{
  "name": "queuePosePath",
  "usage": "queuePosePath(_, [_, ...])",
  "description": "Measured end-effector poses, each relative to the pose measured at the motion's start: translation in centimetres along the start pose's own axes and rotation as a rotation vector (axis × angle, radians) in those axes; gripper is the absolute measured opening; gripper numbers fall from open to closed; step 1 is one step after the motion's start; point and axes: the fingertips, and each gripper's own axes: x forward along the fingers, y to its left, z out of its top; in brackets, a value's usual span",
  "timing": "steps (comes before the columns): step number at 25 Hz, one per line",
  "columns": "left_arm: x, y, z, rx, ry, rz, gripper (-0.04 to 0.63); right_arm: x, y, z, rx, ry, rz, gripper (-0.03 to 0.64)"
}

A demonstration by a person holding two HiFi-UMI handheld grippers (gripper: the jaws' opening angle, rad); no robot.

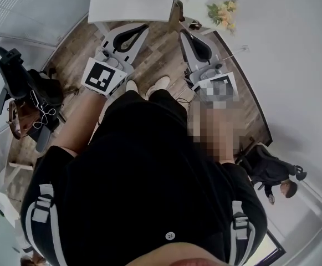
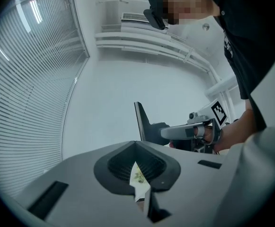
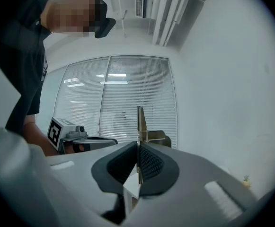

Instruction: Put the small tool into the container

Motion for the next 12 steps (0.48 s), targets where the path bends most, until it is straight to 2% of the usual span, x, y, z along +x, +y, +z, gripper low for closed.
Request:
queuePosePath(5, [0.8,2.1,-0.2,-0.008,0.023,0.039,0.009,1.8,-1.4,-0.6,0.024,-0.008,0.018,0.012])
queuePosePath(12, [2.9,5.2,-0.9,0.027,0.058,0.078,0.008,4.9,-4.5,-1.2,0.044,-0.037,0.052,0.012])
